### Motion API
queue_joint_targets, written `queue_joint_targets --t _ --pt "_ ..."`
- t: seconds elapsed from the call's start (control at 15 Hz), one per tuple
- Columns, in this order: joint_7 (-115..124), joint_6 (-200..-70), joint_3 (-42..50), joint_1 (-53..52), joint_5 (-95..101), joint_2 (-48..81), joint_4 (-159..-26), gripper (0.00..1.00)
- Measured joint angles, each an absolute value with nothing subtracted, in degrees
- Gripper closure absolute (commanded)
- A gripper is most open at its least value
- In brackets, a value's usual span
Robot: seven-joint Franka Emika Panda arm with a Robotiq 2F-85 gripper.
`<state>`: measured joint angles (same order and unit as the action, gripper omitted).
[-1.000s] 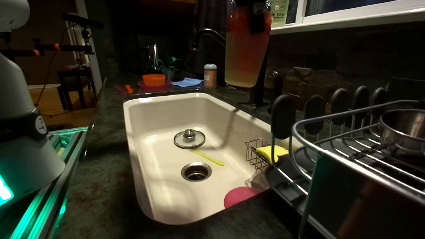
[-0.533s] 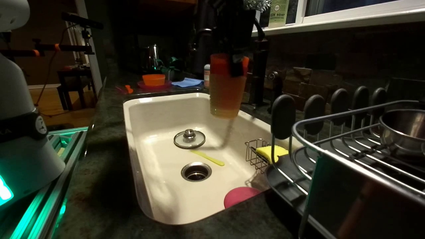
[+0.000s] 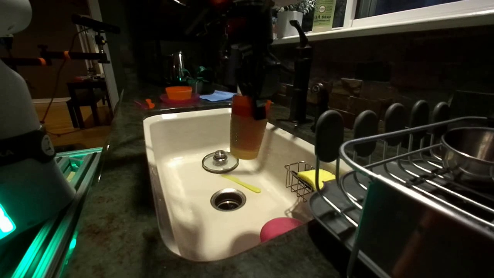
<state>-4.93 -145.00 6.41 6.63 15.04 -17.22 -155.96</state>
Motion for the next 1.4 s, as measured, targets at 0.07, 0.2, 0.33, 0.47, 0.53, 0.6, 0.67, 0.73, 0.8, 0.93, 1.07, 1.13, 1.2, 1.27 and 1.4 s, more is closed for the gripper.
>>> queue_joint_targets --t 0.07,0.2,0.33,0.47,0.53,0.6,0.67,0.73,0.8,0.93,1.07,1.13,1.2,1.27,1.4 --pt "-5.2 -145.0 6.3 6.3 14.8 -16.3 -155.8 0.91" --pt "-5.7 -145.0 6.3 6.2 14.7 -15.5 -155.5 0.91" --pt "-5.8 -145.0 6.3 6.2 14.7 -15.5 -155.3 0.98" --pt "-6.0 -145.0 6.2 6.2 14.7 -15.3 -155.3 0.98" --pt "-6.3 -145.0 6.1 6.1 14.7 -14.9 -155.3 0.98" --pt "-7.1 -145.2 6.0 5.8 14.4 -14.0 -155.3 0.98" --pt "-7.9 -145.9 6.0 5.5 14.0 -13.0 -155.5 0.98" --pt "-8.1 -147.6 6.0 5.3 13.9 -11.9 -155.8 0.98" --pt "-8.2 -149.9 6.0 5.2 13.9 -10.8 -156.3 0.98" --pt "-7.7 -155.4 5.6 5.3 15.2 -8.3 -157.4 0.98" --pt "-6.7 -160.7 5.1 5.5 16.8 -5.5 -157.7 0.98" --pt "-6.0 -163.1 5.0 5.5 17.6 -4.0 -157.7 0.98" --pt "-5.6 -165.5 4.9 5.5 18.2 -2.4 -157.7 0.98" --pt "-5.6 -167.9 4.8 5.5 18.4 -0.9 -157.7 0.98" --pt "-5.7 -172.8 4.8 5.5 18.2 2.2 -157.7 0.98"
